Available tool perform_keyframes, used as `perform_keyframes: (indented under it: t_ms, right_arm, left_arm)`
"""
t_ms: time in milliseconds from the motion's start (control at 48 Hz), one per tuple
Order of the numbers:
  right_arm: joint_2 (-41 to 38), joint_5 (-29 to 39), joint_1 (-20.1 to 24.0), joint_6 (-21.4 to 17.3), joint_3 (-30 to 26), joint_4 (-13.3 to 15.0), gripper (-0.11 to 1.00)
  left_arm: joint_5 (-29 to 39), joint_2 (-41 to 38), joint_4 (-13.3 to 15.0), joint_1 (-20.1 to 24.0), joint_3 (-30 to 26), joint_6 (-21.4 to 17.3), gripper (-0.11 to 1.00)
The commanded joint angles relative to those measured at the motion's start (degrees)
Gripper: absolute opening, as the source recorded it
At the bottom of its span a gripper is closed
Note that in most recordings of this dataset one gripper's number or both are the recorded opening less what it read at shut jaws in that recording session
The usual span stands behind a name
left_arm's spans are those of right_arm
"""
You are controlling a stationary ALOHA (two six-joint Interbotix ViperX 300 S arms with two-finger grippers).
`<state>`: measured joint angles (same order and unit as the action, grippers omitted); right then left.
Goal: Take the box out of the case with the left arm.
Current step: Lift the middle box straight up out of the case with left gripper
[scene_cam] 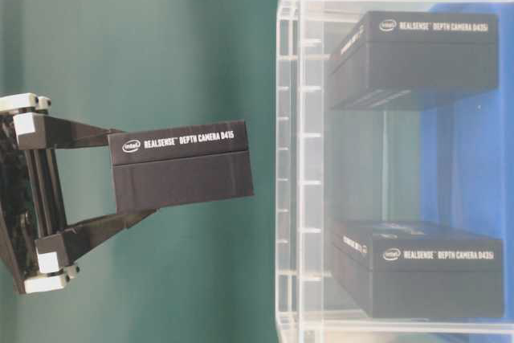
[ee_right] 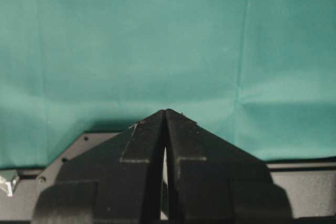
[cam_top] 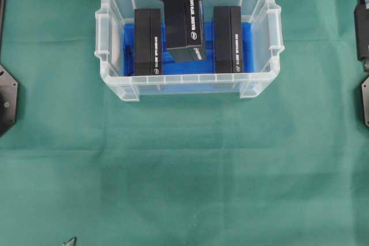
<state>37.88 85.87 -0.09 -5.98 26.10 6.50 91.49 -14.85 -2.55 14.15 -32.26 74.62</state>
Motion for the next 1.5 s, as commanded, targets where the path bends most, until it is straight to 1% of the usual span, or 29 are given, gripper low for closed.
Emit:
perform_keyframes:
  t_ms: [0,125,313,1167,1334,1480]
  right_arm:
    - [0.00,-0.26,-0.09,-0.09,-0.79,0.09,0.00]
    - [0.00,-0.26,-0.09,-0.09,-0.79,0.09,0.00]
    - [0.00,-0.26,-0.09,-0.18,-0.79,0.09,0.00]
    - [0.00,-0.18,-0.09,-0.26,-0.79,0.09,0.00]
    - [-0.09,-0.18,-0.09,-0.26,-0.79,0.09,0.00]
    - [0.00,-0.18,-0.09,-0.18,-0.79,0.09,0.00]
  left_arm:
    - [-0.09,2.81,-0.35,0.09,-1.67,-0.09,0.63]
    - [-0.09,2.72,-0.35,0.09,-1.67,-0.09,0.63]
    - [-0.09,2.72,-0.26,0.09,-1.67,-1.14,0.63]
    - [-0.09,2.81,-0.35,-0.35,-1.49,-0.70,0.63]
    - [-0.09,2.81,-0.26,-1.58,-1.41,-0.26,0.63]
    - [-0.09,2.81,-0.35,-4.22,-1.23,1.93,0.63]
